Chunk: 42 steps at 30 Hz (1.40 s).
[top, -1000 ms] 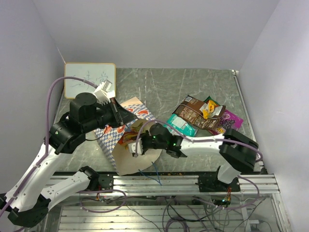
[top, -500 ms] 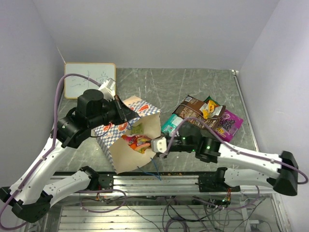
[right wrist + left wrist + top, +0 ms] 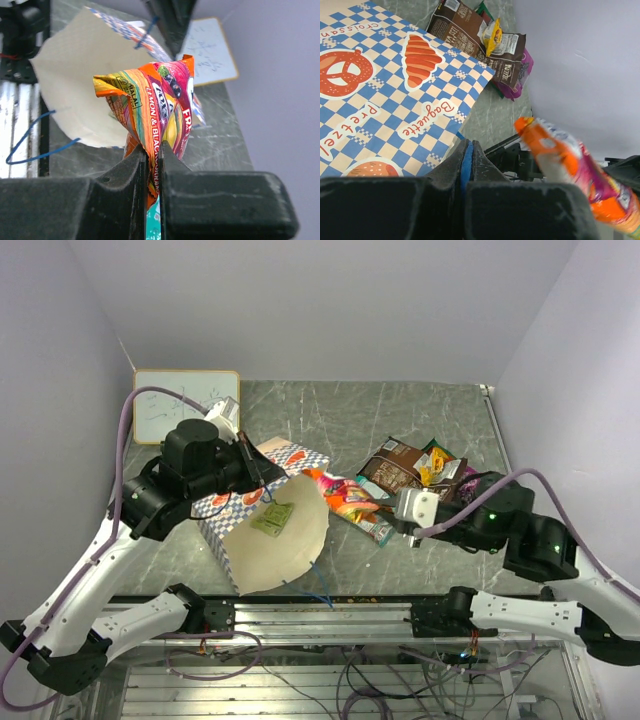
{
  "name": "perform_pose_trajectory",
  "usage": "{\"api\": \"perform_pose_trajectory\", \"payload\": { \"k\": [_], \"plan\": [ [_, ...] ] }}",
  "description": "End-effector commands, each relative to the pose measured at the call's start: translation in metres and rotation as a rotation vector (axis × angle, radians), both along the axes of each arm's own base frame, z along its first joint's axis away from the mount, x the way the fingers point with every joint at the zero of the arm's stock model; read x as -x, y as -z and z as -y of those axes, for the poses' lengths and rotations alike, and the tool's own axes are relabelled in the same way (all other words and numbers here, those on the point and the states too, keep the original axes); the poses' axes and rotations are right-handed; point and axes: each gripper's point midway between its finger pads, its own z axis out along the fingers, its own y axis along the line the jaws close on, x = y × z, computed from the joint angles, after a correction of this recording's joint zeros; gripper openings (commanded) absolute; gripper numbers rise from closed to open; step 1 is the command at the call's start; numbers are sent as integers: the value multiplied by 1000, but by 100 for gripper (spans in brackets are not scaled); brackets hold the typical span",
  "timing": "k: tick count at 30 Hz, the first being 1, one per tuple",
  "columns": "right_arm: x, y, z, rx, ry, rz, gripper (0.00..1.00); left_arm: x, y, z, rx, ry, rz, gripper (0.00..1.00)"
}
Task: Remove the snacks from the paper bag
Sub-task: Take out the snack from the paper bag, then place the snack at the center of the board.
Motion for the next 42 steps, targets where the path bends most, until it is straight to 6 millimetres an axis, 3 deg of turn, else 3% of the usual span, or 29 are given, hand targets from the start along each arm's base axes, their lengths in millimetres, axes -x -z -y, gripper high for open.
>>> {"api": "perform_pose_trajectory", "payload": {
  "k": [1, 4, 8, 14, 19, 23, 28, 32, 37, 40, 42],
  "plan": [
    [-33, -16, 28, -71, 260, 12, 0, -3, -6, -11, -27, -44, 25, 7],
    [-78, -12, 52, -81, 564, 75, 0, -5, -4, -9, -36, -37, 28, 7],
    [-122, 11, 69, 89, 883, 132, 0, -2, -9, -6, -30, -15, 18, 7],
    [-160, 102, 56, 207, 860, -33, 0, 0, -14, -13, -33, -31, 46, 7],
    [-173, 163, 58, 320, 847, 5, 0, -1, -24, -7, -11, -13, 53, 7],
    [-170, 196, 52, 360, 756, 6, 0, 2, -30, -9, -2, -10, 68, 7],
    [-159, 247, 59, 467, 674, 10, 0, 5, -30, -14, 4, -29, 66, 7],
    [-152, 272, 60, 534, 623, -10, 0, 9, -32, -8, 43, -8, 54, 7],
    [-144, 277, 64, 590, 594, -44, 36, 7, -31, -5, 42, 5, 49, 7],
    [-131, 256, 57, 571, 515, -76, 56, 7, -32, -1, 41, 23, 45, 7],
    [-122, 239, 55, 546, 479, -87, 64, 6, -31, 1, 36, 34, 44, 7]
  ]
}}
